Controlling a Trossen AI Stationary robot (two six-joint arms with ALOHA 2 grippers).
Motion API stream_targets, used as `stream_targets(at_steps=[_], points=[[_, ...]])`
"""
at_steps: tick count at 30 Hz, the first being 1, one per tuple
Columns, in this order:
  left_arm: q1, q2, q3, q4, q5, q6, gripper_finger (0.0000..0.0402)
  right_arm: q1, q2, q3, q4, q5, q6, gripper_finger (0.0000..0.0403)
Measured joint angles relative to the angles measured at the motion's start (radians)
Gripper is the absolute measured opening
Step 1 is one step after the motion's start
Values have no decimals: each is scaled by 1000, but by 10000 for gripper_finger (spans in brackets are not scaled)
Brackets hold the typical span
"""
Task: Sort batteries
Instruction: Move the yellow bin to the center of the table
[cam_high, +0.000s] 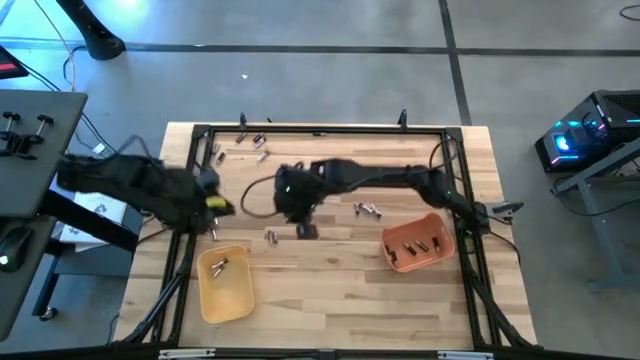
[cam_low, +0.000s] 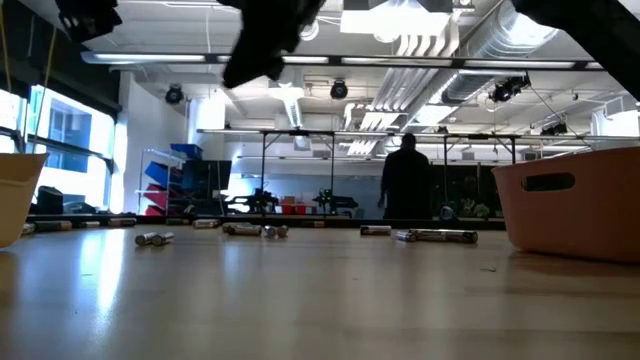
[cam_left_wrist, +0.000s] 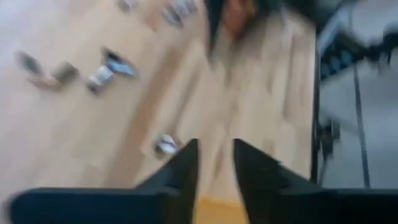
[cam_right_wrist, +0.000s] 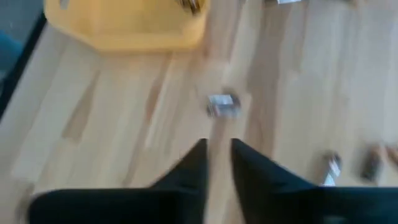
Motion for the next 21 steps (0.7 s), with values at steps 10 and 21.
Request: stream_targets(at_steps=[10,21], points=[[-469,390,0,-19,-45,-301,1,-108,-115,-2,-250,-17,-112,3],[-549,544,-235,310,-53,-601,0,-213,-174,-2,-278,-59,-80,0]])
